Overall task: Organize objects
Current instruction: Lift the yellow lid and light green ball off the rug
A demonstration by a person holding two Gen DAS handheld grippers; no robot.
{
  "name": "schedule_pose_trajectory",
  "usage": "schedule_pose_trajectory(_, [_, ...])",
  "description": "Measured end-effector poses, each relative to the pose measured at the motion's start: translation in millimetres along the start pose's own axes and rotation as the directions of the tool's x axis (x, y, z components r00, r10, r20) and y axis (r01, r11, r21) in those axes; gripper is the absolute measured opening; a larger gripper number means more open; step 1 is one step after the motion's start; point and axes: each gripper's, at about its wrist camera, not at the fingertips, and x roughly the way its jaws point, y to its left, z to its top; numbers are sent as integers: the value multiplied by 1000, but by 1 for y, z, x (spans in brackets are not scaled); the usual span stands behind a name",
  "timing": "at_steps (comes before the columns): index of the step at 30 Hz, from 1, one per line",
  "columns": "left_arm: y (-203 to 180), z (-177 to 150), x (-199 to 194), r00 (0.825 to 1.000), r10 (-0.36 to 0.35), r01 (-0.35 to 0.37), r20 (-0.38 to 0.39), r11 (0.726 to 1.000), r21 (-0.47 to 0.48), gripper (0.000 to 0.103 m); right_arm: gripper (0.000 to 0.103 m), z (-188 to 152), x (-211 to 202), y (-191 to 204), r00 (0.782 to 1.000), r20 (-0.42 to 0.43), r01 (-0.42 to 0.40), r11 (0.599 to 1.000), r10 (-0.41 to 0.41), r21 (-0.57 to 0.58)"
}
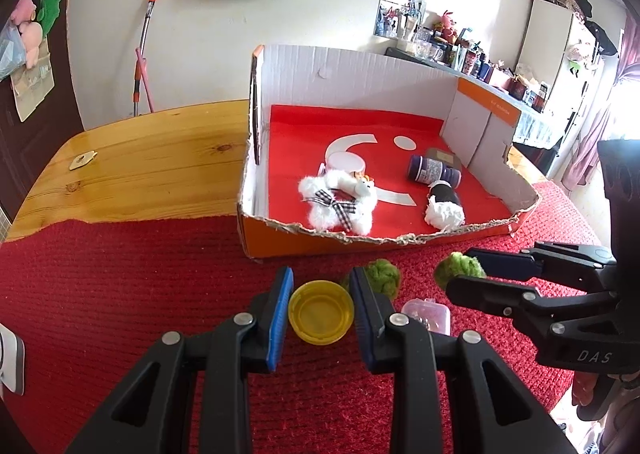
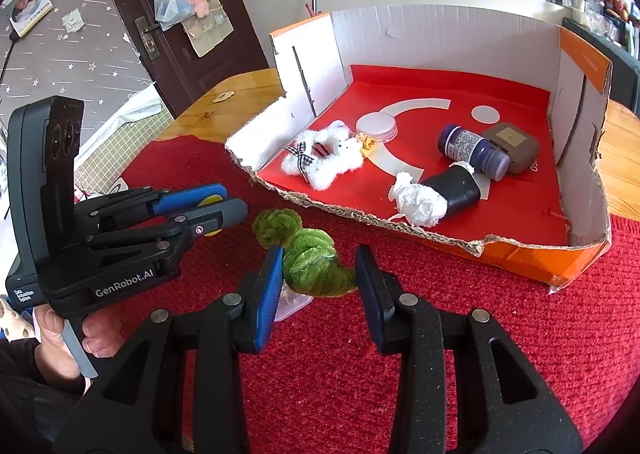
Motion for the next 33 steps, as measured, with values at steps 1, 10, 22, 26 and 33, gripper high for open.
schedule_pose_trajectory(1, [0,1,0,1000,1,-1,0,1000,2,31,35,0,0,0,1000,-1,0,1000,0,1])
schedule_pose_trajectory(10, [-3,5,5,1000,-9,9,-7,1000,3,31,35,1,-2,-2,1000,7,-7,1000,7,10])
schedule_pose_trajectory(22, [-5,10,12,1000,-10,10,-18,1000,7,31,35,5,-6,-7,999,20,-27,999,27,32])
schedule_pose_trajectory(26, [-4,11,14,1000,-11,11,-22,1000,5,31,35,6,-8,-9,999,22,-27,999,26,37])
schedule_pose_trajectory(33, [-3,13,19,999,-12,12,-33,1000,-1,31,35,7,-9,-14,999,24,-28,998,26,48])
